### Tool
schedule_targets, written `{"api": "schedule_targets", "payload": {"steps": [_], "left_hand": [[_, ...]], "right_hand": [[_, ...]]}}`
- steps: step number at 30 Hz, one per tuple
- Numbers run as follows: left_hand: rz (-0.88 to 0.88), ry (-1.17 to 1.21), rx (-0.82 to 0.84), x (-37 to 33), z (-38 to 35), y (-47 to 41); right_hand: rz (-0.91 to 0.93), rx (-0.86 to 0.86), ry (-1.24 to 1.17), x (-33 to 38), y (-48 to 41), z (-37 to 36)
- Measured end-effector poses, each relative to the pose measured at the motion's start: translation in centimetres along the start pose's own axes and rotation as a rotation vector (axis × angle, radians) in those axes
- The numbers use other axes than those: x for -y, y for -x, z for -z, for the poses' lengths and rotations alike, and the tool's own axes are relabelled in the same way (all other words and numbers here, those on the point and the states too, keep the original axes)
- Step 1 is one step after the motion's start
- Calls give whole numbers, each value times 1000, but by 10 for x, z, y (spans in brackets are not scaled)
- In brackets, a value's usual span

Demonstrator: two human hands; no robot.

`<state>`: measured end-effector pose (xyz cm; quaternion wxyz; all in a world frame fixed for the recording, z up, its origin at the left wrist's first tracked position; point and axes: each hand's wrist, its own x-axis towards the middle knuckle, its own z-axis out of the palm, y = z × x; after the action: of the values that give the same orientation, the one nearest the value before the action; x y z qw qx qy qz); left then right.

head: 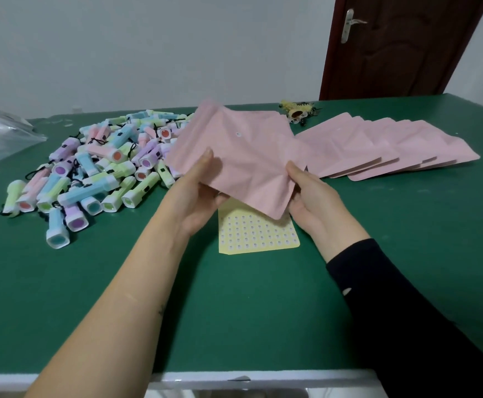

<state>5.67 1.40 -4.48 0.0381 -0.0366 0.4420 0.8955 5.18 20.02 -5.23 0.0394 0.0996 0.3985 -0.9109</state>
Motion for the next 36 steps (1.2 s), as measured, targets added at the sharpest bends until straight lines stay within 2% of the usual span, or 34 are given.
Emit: {"api": "schedule_targets", "payload": {"steps": [7,11,18,25,30,36], "left_hand": [[51,275,-126,-1,0,-2],[54,353,-165,-3,1,-1],[49,299,-167,-4,1,-1],[36,251,-162,-5,2,0],[34,254,-141,-5,1,-1],[50,211,-117,-3,-1,0]], "right_hand": [[21,132,288,0,4,-1],[-2,111,373,0,6,-2],[-14,50,517,2,6,-1],[48,64,683,0,6,-1],[47,97,657,-3,7,-1],[116,41,648,-5,7,-3]]}}
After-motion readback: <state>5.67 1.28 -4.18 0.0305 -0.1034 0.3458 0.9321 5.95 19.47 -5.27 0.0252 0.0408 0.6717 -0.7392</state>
